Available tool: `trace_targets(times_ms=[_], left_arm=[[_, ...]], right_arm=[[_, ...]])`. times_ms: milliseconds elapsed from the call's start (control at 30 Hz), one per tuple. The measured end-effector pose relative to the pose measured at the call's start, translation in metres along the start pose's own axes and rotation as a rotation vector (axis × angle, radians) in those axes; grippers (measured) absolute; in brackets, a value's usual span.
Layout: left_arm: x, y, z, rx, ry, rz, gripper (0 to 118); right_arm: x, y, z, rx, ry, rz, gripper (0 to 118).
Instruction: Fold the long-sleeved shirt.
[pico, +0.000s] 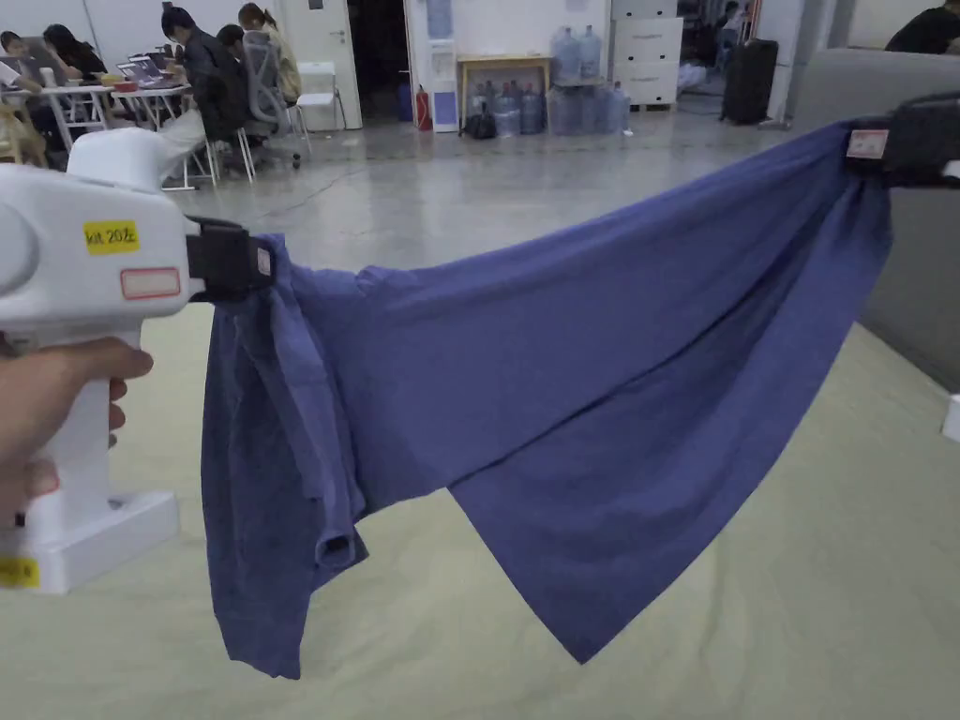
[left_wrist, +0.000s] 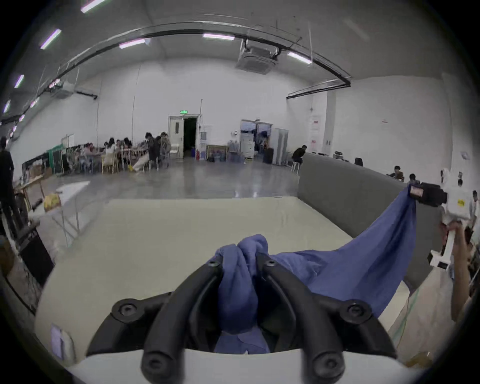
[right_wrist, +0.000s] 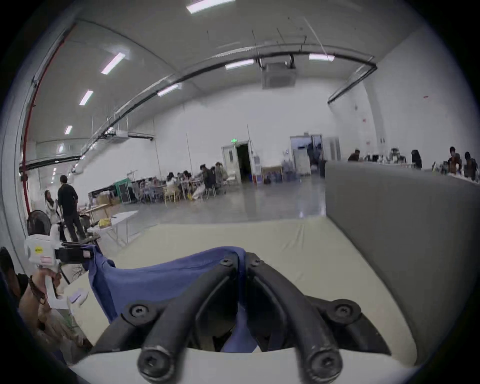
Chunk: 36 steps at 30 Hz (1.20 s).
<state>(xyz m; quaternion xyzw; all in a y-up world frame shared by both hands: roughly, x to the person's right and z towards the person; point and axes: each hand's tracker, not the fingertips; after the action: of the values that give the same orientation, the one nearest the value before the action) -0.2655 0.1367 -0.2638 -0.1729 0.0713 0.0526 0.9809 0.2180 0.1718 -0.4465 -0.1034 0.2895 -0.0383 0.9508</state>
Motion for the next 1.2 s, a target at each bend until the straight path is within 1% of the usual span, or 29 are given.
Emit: trace_targets(times_ms=[133,167,233,267,300,367,433,500,533,600,667,733,833,867,967,1033,1133,1167,1200], left_arm=[[-0.010,0.079,-0.066,-0.017,0.021,-0.029,12],[-0.010,0.103,-0.084,-0.007,0.049,-0.044,12],[-0.011,0.143,-0.111,0.028,0.059,-0.111,12],[-0.014,0.162,-0.125,0.055,0.066,-0.137,12],[-0.014,0.173,-0.135,0.072,0.070,-0.162,12],[-0.015,0.184,-0.157,0.062,0.081,-0.142,12],[-0.019,0.178,-0.180,0.052,0.084,-0.100,12],[-0.025,0.157,-0.204,0.040,0.091,-0.078,12],[-0.018,0.132,-0.210,0.025,0.102,-0.071,12],[-0.026,0.092,-0.238,-0.011,0.110,-0.061,12],[-0.028,0.040,-0.265,-0.070,0.123,-0.051,12],[-0.037,-0.022,-0.298,-0.141,0.132,-0.030,12],[-0.052,-0.112,-0.335,-0.242,0.143,0.055,12],[-0.053,-0.140,-0.341,-0.284,0.149,0.054,12],[-0.058,-0.194,-0.339,-0.329,0.155,0.048,12],[-0.061,-0.205,-0.317,-0.330,0.151,0.052,12],[-0.070,-0.208,-0.268,-0.294,0.092,0.081,12],[-0.067,-0.212,-0.247,-0.277,0.080,0.070,12],[-0.069,-0.216,-0.231,-0.274,0.070,0.054,12]], right_arm=[[0.016,0.058,-0.080,-0.009,-0.027,-0.001,1],[0.018,0.075,-0.100,0.006,-0.047,-0.007,1],[0.022,0.102,-0.133,0.004,-0.071,-0.009,1],[0.022,0.114,-0.148,0.014,-0.103,-0.010,1],[0.023,0.120,-0.159,0.000,-0.111,-0.003,1],[0.026,0.122,-0.183,-0.003,-0.141,0.002,1],[0.030,0.109,-0.202,-0.018,-0.146,-0.016,1],[0.036,0.084,-0.223,-0.059,-0.148,-0.039,1],[0.040,0.066,-0.235,-0.091,-0.151,-0.041,1],[0.049,0.024,-0.260,-0.146,-0.152,-0.046,1],[0.060,-0.028,-0.287,-0.228,-0.156,-0.067,1],[0.066,-0.095,-0.309,-0.334,-0.164,-0.078,1],[0.067,-0.193,-0.328,-0.474,-0.183,-0.060,1],[0.068,-0.223,-0.333,-0.514,-0.186,-0.058,1],[0.071,-0.281,-0.329,-0.632,-0.206,-0.079,1],[0.076,-0.287,-0.313,-0.612,-0.201,-0.082,1],[0.077,-0.281,-0.268,-0.593,-0.169,-0.128,1],[0.078,-0.278,-0.251,-0.598,-0.147,-0.129,1],[0.074,-0.279,-0.232,-0.606,-0.121,-0.108,1]])
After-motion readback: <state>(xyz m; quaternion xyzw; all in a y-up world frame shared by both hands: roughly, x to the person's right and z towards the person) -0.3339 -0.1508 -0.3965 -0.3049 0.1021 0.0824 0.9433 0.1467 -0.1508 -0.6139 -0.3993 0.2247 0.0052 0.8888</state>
